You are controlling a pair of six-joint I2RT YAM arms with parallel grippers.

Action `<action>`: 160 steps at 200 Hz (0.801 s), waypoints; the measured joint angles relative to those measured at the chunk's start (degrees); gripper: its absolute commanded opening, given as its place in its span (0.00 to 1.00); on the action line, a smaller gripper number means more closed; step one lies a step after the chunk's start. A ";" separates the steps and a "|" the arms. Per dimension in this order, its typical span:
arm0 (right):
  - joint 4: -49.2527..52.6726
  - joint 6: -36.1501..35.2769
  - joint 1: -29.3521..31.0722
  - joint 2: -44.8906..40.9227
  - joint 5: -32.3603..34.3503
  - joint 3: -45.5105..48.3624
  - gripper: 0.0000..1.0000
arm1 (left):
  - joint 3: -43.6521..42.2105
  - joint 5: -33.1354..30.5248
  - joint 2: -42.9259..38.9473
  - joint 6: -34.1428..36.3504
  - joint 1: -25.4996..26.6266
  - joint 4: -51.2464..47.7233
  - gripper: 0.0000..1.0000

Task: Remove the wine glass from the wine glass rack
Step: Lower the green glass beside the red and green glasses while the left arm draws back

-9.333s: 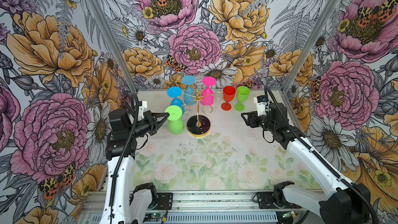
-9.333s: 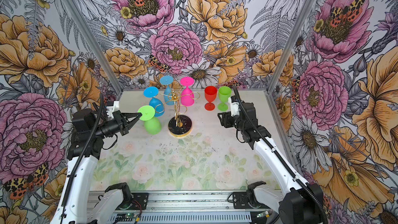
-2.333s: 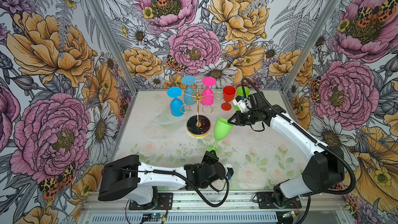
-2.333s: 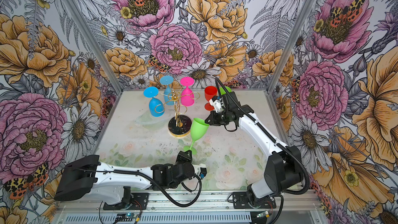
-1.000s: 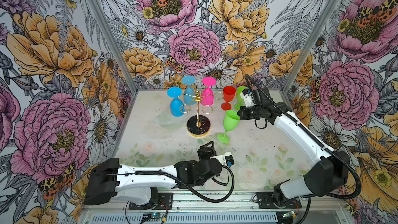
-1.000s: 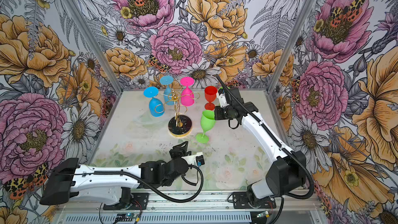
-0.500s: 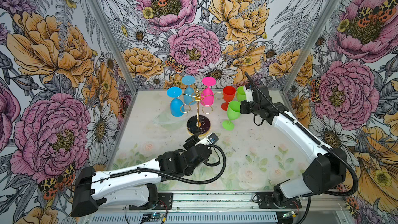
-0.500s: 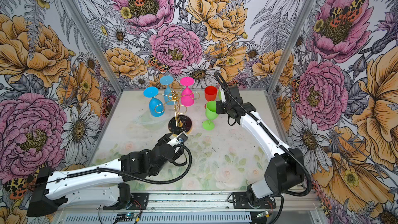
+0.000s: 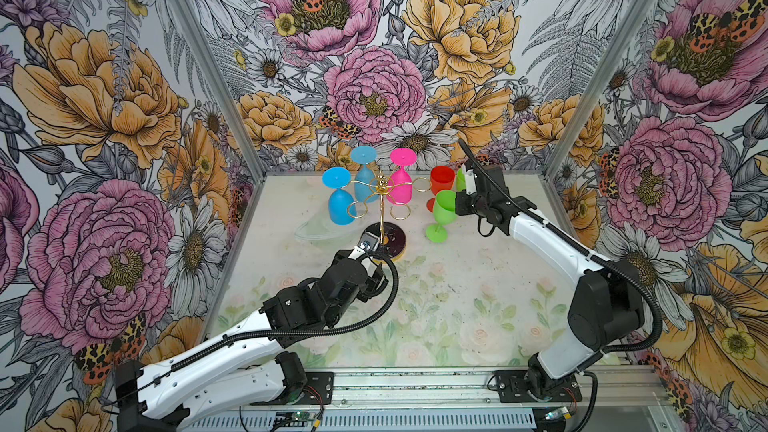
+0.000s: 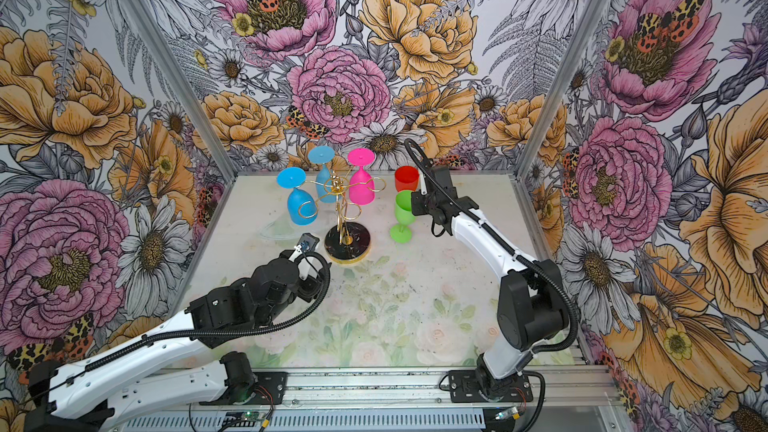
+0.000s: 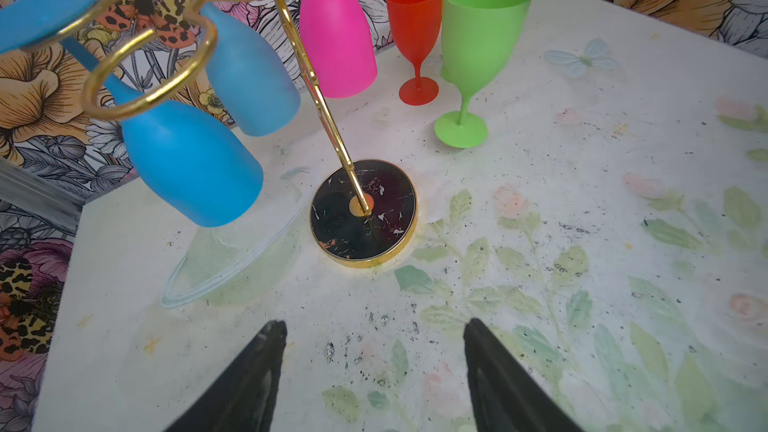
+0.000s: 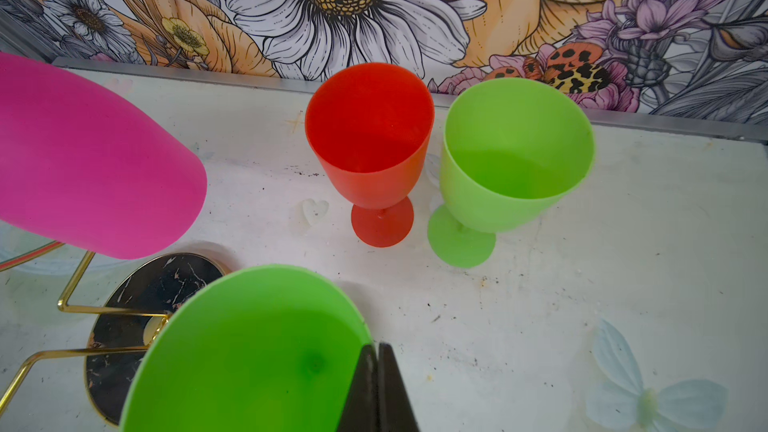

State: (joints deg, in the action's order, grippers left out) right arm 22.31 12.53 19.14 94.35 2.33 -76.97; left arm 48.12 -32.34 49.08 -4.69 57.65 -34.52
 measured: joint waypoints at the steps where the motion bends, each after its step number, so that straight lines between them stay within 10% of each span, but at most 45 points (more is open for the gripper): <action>1: -0.07 -0.02 0.00 0.04 0.02 0.00 0.00 | 0.00 0.02 -0.02 -0.02 -0.04 -0.02 0.71; 160: -5.38 -0.22 0.00 5.40 3.96 0.00 0.00 | -1.18 9.11 -8.63 -7.52 -12.46 -4.31 0.74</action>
State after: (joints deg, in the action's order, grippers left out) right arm 16.93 12.32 19.14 99.74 6.28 -76.97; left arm 46.94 -23.22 40.45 -12.21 45.19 -38.83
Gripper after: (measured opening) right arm 0.047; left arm 0.738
